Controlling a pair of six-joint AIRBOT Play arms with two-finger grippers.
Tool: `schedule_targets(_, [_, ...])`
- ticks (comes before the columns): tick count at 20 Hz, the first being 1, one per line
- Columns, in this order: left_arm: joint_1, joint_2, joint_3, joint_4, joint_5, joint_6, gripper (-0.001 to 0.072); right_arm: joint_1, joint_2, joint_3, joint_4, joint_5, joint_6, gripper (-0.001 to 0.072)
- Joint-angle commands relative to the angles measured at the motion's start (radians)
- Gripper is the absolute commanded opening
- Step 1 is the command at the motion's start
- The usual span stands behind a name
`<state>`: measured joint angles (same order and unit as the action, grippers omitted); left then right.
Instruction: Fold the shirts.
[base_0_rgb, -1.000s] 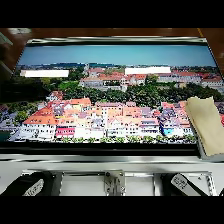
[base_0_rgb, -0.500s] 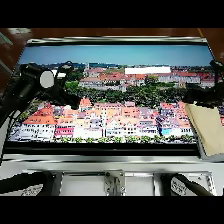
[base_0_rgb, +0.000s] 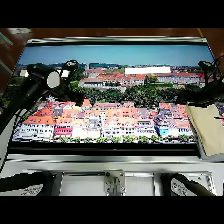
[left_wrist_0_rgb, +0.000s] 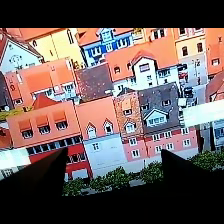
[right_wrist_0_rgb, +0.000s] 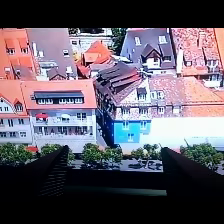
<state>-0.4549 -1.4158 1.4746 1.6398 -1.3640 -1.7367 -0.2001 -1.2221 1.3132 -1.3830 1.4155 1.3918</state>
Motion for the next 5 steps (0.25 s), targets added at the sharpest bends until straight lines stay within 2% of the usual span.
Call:
schedule_targets(1, [0.000,-0.011,0.000,0.002,0.020,0.000,0.0700,0.003,-0.001,0.000,0.001,0.002,-0.001,0.0693])
schedule_targets(5, [-0.001,-0.012,0.000,0.001,0.022,-0.005,0.0700,0.003,-0.001,0.000,0.001,0.002,-0.001,0.0693])
